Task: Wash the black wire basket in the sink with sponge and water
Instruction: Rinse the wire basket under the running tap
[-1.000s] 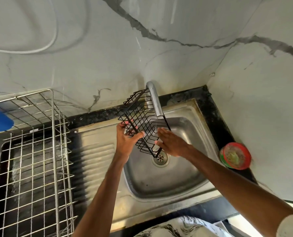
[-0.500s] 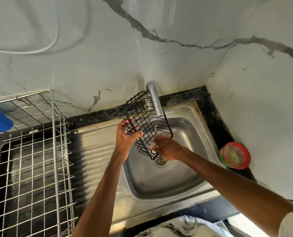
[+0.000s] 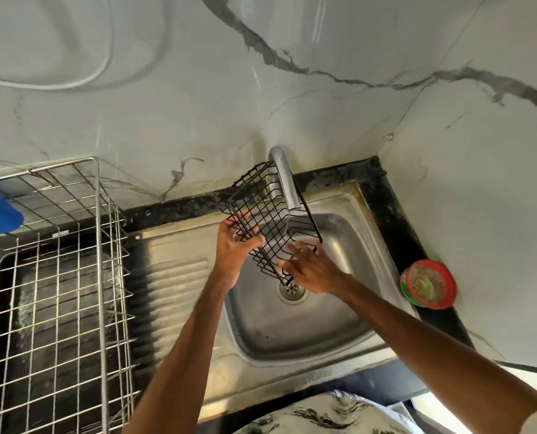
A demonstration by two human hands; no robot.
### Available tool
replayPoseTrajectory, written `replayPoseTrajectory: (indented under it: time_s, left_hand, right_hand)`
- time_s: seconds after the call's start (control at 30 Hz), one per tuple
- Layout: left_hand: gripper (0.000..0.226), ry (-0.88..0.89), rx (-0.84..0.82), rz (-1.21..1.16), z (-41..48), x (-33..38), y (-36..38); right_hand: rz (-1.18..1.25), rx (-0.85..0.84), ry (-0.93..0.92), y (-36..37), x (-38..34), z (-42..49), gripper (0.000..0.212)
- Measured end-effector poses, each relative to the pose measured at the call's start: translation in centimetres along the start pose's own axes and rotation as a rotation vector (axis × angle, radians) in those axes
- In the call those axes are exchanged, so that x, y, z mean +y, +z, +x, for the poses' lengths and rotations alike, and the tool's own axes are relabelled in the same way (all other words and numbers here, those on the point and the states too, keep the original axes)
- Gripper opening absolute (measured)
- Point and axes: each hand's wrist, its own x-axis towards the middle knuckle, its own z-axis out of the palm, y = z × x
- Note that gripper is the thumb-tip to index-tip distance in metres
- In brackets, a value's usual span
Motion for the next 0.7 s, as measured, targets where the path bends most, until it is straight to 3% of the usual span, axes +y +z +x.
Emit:
replayPoseTrajectory:
  time_s: [0.1, 0.13, 0.2, 0.3, 0.37, 0.43, 0.47, 0.53, 0.63, 0.7]
  left_hand:
    - [0.070, -0.013, -0.001, -0.049, 0.4, -0.1, 0.2]
    - [0.066, -0.016, -0.011, -0.052, 0.4, 0.0, 0.1]
    - [0.060, -0.034, -0.043, -0.047, 0.5, -0.2, -0.2]
    - [0.048, -0.090, -0.073, -0.072, 0.7, -0.5, -0.3]
    - [0.046, -0.138, -0.085, -0.140, 1.1, -0.3, -0.2]
    - [0.059, -0.202, -0.125, -0.205, 1.6, 0.0, -0.1]
    - [0.061, -0.245, -0.140, -0.235, 1.7, 0.3, 0.0]
    - [0.064, -0.335, -0.145, -0.290, 1.9, 0.6, 0.4]
    - [0.063, -0.406, -0.124, -0.307, 2.1, 0.8, 1.1]
    - [0.058, -0.444, -0.116, -0.283, 2.0, 0.8, 1.6]
  right_hand:
    - [0.054, -0.065, -0.091, 0.8, -1.3, -0.2, 0.046]
    - [0.213, -0.085, -0.087, 0.6, -1.4, -0.5, 0.044]
    - [0.671, 0.027, 0.000, -0.3, -0.7, -1.0, 0.045]
    - [1.037, 0.376, 0.167, -1.6, 1.5, -1.9, 0.024]
    - [0.968, 0.759, 0.247, -2.3, 2.8, -2.3, 0.016]
    - [0.869, 0.939, 0.349, -2.4, 4.1, -2.1, 0.038]
    - [0.913, 0.897, 0.435, -2.2, 4.6, -1.8, 0.052]
    - [1.224, 0.628, 0.531, -3.3, 5.0, -1.8, 0.067]
    - [1.649, 0.194, 0.425, -5.2, 4.8, -2.6, 0.050]
    - [1.641, 0.139, 0.408, -5.9, 4.1, -3.5, 0.027]
